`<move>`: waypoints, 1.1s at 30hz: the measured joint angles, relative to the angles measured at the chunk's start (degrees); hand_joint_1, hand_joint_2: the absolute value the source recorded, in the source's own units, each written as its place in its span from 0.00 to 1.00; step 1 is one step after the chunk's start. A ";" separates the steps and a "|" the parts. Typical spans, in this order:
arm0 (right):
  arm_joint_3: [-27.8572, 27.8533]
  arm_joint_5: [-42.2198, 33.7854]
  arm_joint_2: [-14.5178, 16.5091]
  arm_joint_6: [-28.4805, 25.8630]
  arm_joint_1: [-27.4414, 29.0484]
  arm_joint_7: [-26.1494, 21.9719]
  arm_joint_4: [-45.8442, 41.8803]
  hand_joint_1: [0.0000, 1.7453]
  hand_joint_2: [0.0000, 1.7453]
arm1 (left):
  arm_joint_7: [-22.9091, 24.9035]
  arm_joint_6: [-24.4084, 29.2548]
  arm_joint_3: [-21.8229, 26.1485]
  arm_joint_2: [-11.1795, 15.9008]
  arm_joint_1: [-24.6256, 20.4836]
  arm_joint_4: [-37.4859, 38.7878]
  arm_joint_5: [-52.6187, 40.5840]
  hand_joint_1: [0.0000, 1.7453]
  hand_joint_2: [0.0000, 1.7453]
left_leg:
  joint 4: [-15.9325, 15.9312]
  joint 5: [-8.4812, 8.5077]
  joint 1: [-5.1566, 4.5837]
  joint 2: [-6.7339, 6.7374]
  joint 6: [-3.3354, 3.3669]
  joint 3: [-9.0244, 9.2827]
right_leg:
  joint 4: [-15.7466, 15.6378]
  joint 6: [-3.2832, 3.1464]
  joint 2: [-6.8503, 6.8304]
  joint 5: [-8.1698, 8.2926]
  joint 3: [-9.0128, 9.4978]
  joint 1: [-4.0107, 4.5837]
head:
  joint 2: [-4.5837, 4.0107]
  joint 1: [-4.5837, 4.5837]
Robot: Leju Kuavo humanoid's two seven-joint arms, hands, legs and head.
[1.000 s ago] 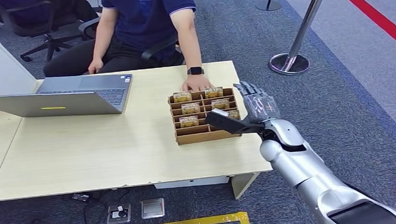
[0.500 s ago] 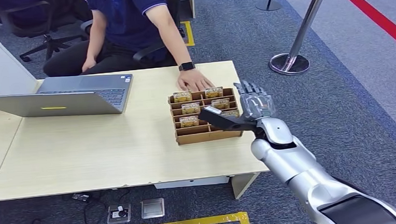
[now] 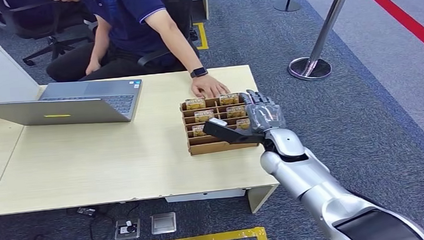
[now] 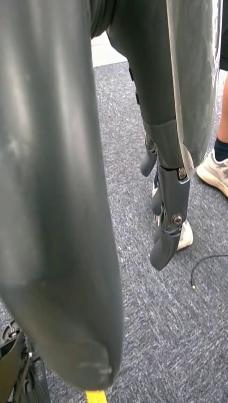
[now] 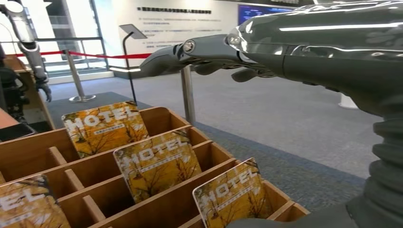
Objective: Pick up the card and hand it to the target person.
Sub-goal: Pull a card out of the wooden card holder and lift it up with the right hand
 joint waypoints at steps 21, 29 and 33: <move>-0.02 0.17 0.19 1.72 0.73 0.19 -0.70 0.42 1.00 | 0.32 -0.52 -0.77 -1.18 -1.23 0.00 -0.44 0.00 0.00 | 0.01 0.00 0.00 0.00 0.00 0.00 | 0.00 0.00 0.00 0.00 -0.01 0.00 | 0.00 -0.02; -0.03 0.26 0.18 1.85 0.45 0.04 -0.64 0.40 1.00 | -0.18 0.06 -1.03 -1.40 -1.06 0.00 -0.47 0.00 0.00 | 0.01 0.00 0.00 0.00 0.00 -0.01 | 0.00 0.00 0.00 0.00 -0.01 0.00 | 0.00 -0.01; -0.16 0.31 0.08 1.61 0.53 0.32 -0.62 0.40 1.00 | -0.23 0.07 -1.40 -1.56 -1.01 0.00 -0.85 0.00 0.00 | 0.02 0.00 0.00 0.00 0.00 -0.01 | 0.00 0.00 0.00 0.00 -0.01 0.00 | 0.00 0.01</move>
